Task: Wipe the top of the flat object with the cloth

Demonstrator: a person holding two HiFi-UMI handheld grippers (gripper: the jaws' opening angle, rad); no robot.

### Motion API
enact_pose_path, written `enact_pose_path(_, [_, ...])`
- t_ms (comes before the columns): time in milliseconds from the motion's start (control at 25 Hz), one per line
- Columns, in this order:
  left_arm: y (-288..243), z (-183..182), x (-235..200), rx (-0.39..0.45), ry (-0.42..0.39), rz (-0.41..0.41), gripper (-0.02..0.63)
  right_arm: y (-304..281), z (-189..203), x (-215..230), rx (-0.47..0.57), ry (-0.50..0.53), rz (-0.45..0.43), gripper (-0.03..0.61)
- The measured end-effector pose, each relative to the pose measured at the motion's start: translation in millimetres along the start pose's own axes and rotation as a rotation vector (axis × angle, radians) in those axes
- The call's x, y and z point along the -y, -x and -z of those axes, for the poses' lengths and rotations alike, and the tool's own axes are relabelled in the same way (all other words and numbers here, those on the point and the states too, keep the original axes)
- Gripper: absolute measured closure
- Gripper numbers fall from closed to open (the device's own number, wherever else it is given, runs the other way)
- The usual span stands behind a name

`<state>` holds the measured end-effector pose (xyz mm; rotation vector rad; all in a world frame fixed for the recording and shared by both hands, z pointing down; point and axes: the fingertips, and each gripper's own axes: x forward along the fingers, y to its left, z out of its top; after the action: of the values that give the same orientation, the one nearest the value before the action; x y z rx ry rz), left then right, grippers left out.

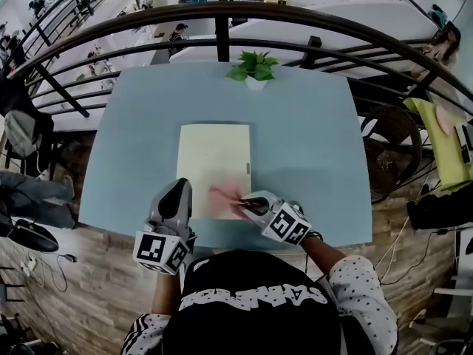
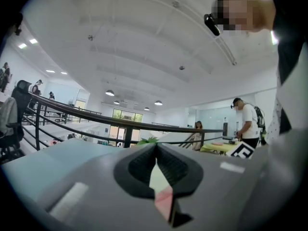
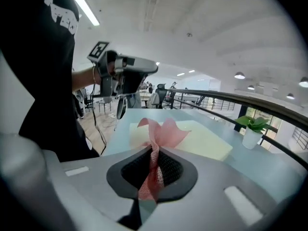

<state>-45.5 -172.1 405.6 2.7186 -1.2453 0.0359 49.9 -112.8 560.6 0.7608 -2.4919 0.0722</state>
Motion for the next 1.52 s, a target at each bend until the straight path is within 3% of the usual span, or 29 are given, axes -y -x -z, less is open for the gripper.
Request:
enact_pose_path(280, [-7,-5,8,0.008,-0.009,0.031,0.614,45,-77,36,0.307,-0.165,0.154,0.56])
enact_pose_path(440, [-9,-9,12,0.01,-0.015,0.044,0.614,69,-103,52,0.416,-0.217,0.221,0.56])
enact_pose_path(880, [-11,-7,5,0.005,-0.005,0.025,0.614,78,-108,68,0.472,-0.213,0.281,0.56])
enact_pose_path(1520, [-10,-7,-6,0.0,-0.01,0.001,0.614,70,-115,72,0.492,-0.235,0.263,0.56])
